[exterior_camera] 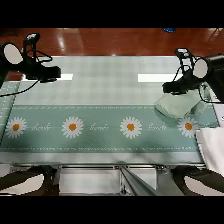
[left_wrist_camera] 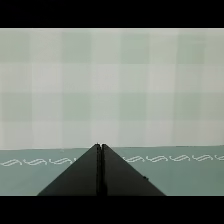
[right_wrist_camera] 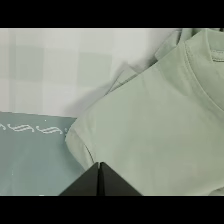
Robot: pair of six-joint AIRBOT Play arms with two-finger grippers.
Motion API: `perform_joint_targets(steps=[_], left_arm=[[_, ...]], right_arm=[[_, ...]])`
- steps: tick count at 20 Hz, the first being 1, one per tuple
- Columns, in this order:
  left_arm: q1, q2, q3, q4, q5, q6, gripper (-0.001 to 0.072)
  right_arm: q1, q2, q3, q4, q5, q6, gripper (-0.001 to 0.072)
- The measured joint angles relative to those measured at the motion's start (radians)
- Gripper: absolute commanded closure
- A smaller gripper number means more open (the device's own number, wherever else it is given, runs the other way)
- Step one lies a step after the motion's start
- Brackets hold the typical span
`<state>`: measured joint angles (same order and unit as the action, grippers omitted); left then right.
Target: Fold the shirts.
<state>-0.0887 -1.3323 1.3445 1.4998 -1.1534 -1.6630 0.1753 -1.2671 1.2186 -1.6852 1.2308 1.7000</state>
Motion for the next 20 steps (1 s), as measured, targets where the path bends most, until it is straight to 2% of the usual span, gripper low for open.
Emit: perform_joint_targets(steps=[15, 20], left_arm=[[0.000, 0.000, 0.000, 0.000, 0.000, 0.000, 0.0686], [0.000, 0.000, 0.000, 0.000, 0.000, 0.000, 0.0686]], right_arm=[[0.000, 0.000, 0.000, 0.000, -0.001, 0.000, 0.0690], [0.000, 0.000, 0.000, 0.000, -0.081, 0.000, 0.0689]])
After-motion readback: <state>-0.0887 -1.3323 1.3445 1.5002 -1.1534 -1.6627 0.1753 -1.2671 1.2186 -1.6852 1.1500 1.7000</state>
